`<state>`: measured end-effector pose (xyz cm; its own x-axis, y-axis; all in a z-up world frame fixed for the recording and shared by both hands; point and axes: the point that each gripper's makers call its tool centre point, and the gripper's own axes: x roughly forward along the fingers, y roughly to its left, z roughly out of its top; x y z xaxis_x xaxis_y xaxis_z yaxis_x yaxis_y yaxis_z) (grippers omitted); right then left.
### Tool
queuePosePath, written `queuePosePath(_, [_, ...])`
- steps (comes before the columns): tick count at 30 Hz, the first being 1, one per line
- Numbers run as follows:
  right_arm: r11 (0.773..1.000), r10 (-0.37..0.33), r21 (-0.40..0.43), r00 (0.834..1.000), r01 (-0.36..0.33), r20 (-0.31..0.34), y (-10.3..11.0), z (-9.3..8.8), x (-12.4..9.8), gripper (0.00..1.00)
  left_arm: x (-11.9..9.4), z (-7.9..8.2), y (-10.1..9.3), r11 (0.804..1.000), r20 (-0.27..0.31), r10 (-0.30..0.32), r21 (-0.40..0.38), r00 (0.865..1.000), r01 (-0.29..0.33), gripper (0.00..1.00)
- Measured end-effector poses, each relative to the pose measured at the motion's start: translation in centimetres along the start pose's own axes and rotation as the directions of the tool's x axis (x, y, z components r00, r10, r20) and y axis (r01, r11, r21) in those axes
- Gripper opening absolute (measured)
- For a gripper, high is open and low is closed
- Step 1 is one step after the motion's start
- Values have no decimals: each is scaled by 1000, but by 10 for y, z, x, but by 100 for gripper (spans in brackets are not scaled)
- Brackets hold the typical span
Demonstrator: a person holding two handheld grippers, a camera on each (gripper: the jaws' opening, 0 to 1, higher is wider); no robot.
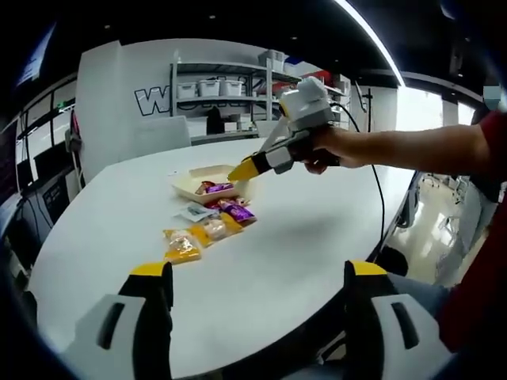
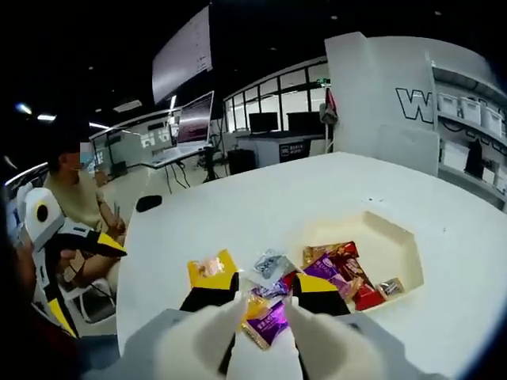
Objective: Place the target food into the container with the food tongs after gripping and lifting it, then release it inside without dropping or visibly crushing the food.
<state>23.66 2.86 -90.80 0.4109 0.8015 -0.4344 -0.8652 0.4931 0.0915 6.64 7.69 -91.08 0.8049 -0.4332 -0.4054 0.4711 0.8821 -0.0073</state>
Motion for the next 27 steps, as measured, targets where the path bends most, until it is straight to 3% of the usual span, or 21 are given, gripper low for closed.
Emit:
queuePosePath(8, [1000,-21,12,1000,21,-12,-2,-10,11,21,-3,3,2,1000,3,6,-1,1000,-6,87])
queuePosePath(13, [999,-5,-38,999,3,-54,8,-22,15,21,-3,2,-2,1000,0,-4,6,1000,4,87])
queuePosePath(27, [1000,15,-2,997,-16,-72,7,-36,7,21,-3,2,3,1000,-3,6,11,1000,-6,86])
